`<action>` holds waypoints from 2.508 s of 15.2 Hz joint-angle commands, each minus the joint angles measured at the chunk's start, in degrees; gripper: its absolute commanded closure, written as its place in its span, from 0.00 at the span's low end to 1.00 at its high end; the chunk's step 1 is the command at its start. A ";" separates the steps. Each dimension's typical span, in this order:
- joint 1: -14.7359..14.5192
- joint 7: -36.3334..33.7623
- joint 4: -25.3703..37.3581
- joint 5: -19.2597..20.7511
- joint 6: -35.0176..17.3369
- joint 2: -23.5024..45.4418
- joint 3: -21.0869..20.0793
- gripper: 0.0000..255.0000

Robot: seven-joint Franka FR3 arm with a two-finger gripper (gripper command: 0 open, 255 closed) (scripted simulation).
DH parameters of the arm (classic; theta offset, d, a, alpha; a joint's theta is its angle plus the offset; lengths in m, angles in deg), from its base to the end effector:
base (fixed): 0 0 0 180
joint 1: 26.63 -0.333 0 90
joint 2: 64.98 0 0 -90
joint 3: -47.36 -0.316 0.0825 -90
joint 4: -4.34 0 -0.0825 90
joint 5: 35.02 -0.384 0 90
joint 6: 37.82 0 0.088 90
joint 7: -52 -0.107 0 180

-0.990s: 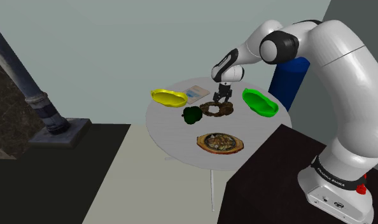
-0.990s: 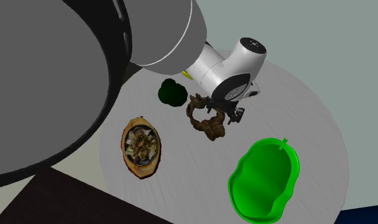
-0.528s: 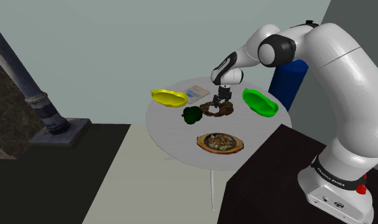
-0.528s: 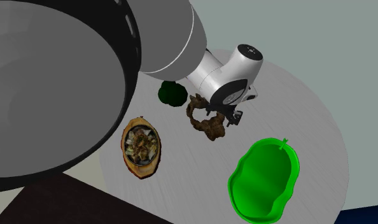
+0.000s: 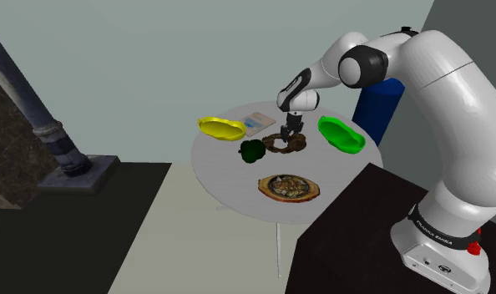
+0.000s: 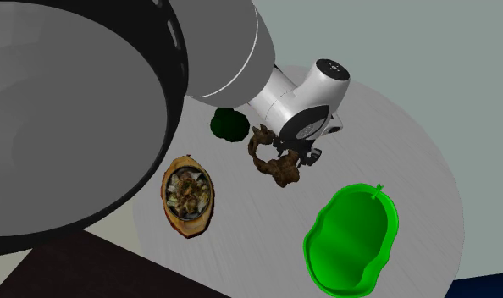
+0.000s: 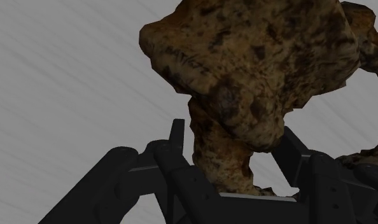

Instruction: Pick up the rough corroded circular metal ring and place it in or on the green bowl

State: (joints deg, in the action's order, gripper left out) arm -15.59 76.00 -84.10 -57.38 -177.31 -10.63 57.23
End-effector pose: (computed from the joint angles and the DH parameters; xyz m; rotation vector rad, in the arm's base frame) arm 0.6474 -0.2306 0.0895 -3.0191 0.2730 -0.0162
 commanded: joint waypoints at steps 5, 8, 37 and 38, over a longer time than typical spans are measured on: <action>0.00 0.00 0.00 -0.01 -0.01 -0.01 -0.01 1.00; -0.29 -0.25 -1.03 0.29 0.96 -2.00 0.38 1.00; -2.71 -3.73 -4.51 4.40 13.44 -18.08 4.02 1.00; -2.77 -3.85 -4.44 4.54 13.90 -18.48 4.12 1.00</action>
State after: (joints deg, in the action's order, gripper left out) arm -18.29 72.24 -88.41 -52.99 -163.85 -28.49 61.23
